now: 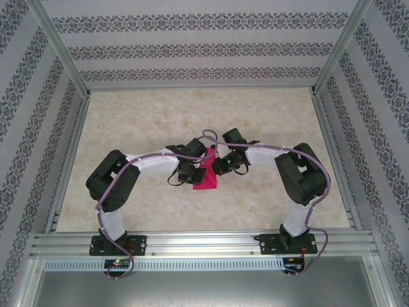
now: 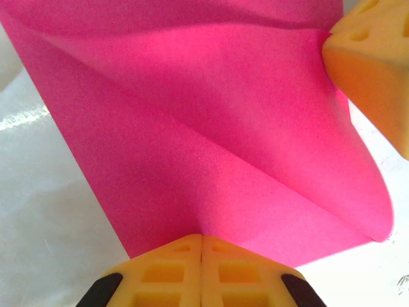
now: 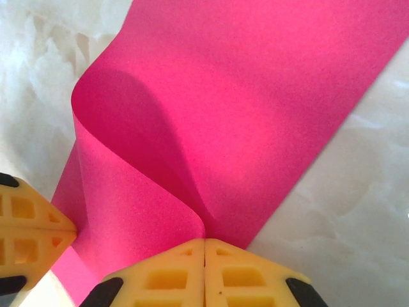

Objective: Fold a paper plane with a square sheet of paper (pick it up from the middle)
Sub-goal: Fold the triangle a second time at the center of the table.

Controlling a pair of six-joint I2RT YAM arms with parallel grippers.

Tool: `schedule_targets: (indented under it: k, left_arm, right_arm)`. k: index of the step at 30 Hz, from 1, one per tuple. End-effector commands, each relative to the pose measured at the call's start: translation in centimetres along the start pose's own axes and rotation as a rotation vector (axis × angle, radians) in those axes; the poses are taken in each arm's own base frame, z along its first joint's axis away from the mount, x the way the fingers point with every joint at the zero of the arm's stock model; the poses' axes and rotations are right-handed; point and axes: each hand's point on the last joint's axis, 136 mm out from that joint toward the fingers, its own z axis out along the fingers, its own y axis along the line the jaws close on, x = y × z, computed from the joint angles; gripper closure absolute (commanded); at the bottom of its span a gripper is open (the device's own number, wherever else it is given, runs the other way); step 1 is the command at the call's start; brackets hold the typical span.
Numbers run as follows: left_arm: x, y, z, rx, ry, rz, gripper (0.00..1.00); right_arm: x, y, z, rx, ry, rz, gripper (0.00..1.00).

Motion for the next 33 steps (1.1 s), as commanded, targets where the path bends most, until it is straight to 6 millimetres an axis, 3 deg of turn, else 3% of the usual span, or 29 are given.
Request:
schedule_targets:
  k: [1, 11, 20, 26, 33]
  left_arm:
    - [0.5, 0.1, 0.1, -0.028, 0.022, 0.030, 0.91]
    - [-1.3, -2.0, -2.5, 0.041, -0.056, 0.006, 0.82]
    - [-4.9, -2.9, -6.3, 0.178, -0.221, -0.170, 0.80]
    - [-7.8, -3.7, -5.9, 0.369, -0.239, -0.293, 0.77]
    - [-8.4, -2.9, -3.8, 0.340, -0.218, -0.328, 0.77]
  right_arm:
    - [-0.9, -0.7, 0.4, 0.015, -0.019, 0.005, 0.92]
    - [0.5, -1.2, 1.0, 0.024, 0.002, 0.020, 0.92]
    - [0.7, -1.0, 0.7, 0.018, -0.009, 0.024, 0.91]
    - [1.0, -1.0, 0.8, 0.016, -0.011, 0.032, 0.91]
    - [1.0, -1.0, 0.8, 0.017, -0.014, 0.031, 0.91]
